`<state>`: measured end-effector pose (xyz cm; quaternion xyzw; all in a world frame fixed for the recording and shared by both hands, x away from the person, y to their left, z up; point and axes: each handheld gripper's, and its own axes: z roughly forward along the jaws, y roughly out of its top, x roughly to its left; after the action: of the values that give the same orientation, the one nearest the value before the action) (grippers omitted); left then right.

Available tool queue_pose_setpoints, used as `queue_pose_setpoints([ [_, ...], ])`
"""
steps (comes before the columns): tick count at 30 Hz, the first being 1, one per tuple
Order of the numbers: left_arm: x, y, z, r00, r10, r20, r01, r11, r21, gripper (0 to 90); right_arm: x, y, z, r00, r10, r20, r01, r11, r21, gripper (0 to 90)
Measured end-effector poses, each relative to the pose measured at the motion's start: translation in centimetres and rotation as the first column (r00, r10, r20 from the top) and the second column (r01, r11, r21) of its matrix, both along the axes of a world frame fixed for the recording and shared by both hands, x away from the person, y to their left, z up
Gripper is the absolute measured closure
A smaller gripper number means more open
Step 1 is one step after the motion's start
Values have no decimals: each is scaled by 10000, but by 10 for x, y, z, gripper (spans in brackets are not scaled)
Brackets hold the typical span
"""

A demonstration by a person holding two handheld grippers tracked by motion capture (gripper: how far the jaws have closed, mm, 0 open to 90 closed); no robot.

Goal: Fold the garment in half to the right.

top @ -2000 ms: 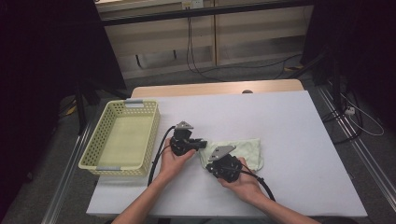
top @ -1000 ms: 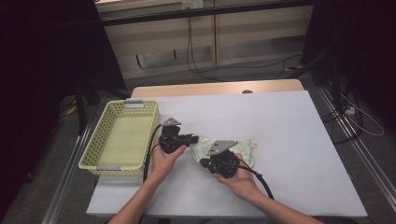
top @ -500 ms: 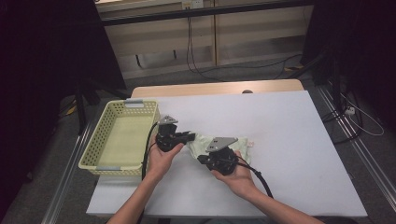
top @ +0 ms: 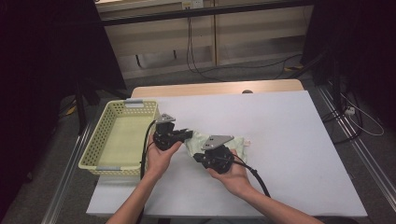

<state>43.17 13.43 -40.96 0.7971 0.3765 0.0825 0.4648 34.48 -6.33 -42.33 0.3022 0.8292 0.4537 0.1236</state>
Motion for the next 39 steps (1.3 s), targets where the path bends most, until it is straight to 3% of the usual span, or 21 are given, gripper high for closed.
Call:
queue_pose_setpoints([
  [14,4,11,4,9994,321,-151,-322,9994,-80,781,6,8,7,9999,132,-10,-132,9994,328,887],
  [16,5,11,4,9995,280,-137,-279,9996,62,780,6,8,6,9999,125,-8,-124,9993,346,887],
  [39,4,-12,4,10000,-29,58,27,9994,334,776,0,-11,2,9998,-85,184,73,9981,613,886],
])
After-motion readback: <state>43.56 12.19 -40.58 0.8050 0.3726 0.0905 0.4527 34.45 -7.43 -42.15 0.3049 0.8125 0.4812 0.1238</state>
